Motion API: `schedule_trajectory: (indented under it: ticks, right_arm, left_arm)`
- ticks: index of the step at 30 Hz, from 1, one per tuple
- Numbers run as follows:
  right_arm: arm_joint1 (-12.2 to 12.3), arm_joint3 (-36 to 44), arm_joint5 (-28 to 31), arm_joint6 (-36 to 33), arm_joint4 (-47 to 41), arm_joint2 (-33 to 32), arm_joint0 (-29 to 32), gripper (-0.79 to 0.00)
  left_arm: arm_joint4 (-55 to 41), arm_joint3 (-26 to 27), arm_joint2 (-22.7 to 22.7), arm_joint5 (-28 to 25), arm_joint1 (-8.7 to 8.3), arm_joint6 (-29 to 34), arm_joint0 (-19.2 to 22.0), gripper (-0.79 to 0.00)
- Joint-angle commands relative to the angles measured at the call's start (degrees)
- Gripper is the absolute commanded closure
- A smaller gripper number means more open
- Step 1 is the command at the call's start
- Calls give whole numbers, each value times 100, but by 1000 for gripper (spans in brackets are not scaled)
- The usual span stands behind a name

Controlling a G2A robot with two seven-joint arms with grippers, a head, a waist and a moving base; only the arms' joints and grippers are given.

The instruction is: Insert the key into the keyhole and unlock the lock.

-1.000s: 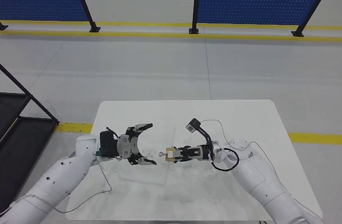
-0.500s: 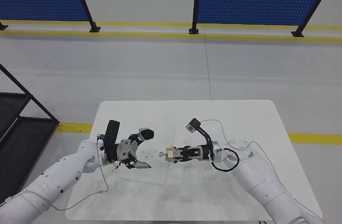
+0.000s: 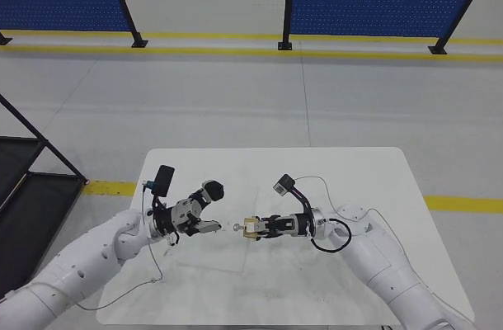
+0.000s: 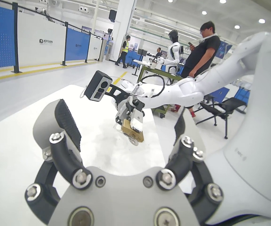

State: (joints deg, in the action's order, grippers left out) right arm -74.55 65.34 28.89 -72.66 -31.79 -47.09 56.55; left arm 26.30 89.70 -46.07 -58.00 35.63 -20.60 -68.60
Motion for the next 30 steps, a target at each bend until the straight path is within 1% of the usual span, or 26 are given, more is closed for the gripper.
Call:
schedule_trajectory:
  ticks: [1, 3, 7, 10, 12, 13, 15, 17, 19, 28, 30]
  right_arm:
    - [0, 0, 0, 0, 0, 0, 0, 0]
    - [0, 0, 0, 0, 0, 0, 0, 0]
    - [0, 0, 0, 0, 0, 0, 0, 0]
    - [0, 0, 0, 0, 0, 0, 0, 0]
    - [0, 0, 0, 0, 0, 0, 0, 0]
    - [0, 0, 0, 0, 0, 0, 0, 0]
    - [0, 0, 0, 0, 0, 0, 0, 0]
    - [0, 0, 0, 0, 0, 0, 0, 0]
    - [0, 0, 0, 0, 0, 0, 0, 0]
    - [0, 0, 0, 0, 0, 0, 0, 0]
    - [0, 0, 0, 0, 0, 0, 0, 0]
  left_arm:
    - [-1054, 77, 48, 0, -97, 980, 129, -785]
    - [-1896, 99, 81, 0, -193, 1893, 277, -785]
    - [-3474, -44, 214, 6, -368, 4041, 586, -785]
    - [-4899, -56, 382, 600, -464, 5856, 859, -785]
    - [-5944, -89, 448, 1128, -491, 6986, 1022, -785]
    - [-6364, -182, 438, 1382, -492, 7420, 1113, -785]
    - [-7089, -298, 453, 1766, -458, 8060, 1216, -785]
    - [-7465, -426, 491, 2111, -411, 8548, 1277, -785]
    - [-7618, -537, 559, 2435, -360, 8936, 1301, -785]
    - [-7618, -537, 559, 2435, -360, 8936, 1301, -785]
    - [-7470, -476, 562, 2398, -337, 8694, 1223, -785]
